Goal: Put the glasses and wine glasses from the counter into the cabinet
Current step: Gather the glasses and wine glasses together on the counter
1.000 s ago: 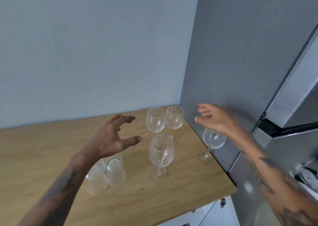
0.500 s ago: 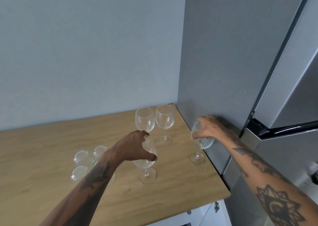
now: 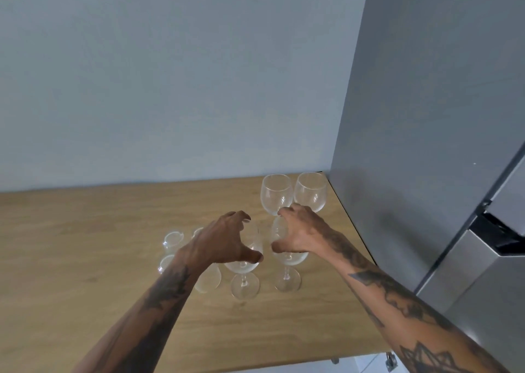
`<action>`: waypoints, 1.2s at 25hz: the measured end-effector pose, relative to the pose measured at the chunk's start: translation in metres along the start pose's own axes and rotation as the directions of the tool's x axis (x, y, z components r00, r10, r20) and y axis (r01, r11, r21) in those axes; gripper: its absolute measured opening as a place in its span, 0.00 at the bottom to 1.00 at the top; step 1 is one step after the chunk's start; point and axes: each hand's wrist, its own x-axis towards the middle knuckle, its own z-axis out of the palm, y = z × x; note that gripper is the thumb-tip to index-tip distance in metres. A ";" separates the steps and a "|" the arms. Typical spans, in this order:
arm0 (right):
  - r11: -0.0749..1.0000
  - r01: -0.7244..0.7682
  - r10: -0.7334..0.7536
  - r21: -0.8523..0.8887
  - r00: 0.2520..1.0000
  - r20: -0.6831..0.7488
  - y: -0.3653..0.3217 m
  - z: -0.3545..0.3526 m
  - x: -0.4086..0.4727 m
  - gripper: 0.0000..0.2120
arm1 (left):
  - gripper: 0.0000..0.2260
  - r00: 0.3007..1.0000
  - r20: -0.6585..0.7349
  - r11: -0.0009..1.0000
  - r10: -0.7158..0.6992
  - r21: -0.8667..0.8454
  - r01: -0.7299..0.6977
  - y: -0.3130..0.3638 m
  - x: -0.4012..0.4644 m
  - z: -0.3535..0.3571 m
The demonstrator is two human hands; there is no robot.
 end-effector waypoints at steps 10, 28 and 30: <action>0.977 0.066 -0.045 0.203 0.993 -0.105 0.032 -0.031 0.005 0.43 | 0.48 0.999 -0.044 0.991 0.018 -0.128 -0.023 0.001 0.012 -0.035; 0.887 -0.139 0.180 0.440 0.982 -0.052 0.050 -0.023 0.094 0.42 | 0.32 0.990 -0.113 0.996 -0.087 -0.019 0.085 -0.016 0.097 -0.028; 0.911 -0.140 0.156 0.388 0.988 -0.010 0.034 -0.022 0.093 0.37 | 0.35 0.985 -0.106 0.990 -0.133 -0.050 0.128 -0.029 0.089 -0.032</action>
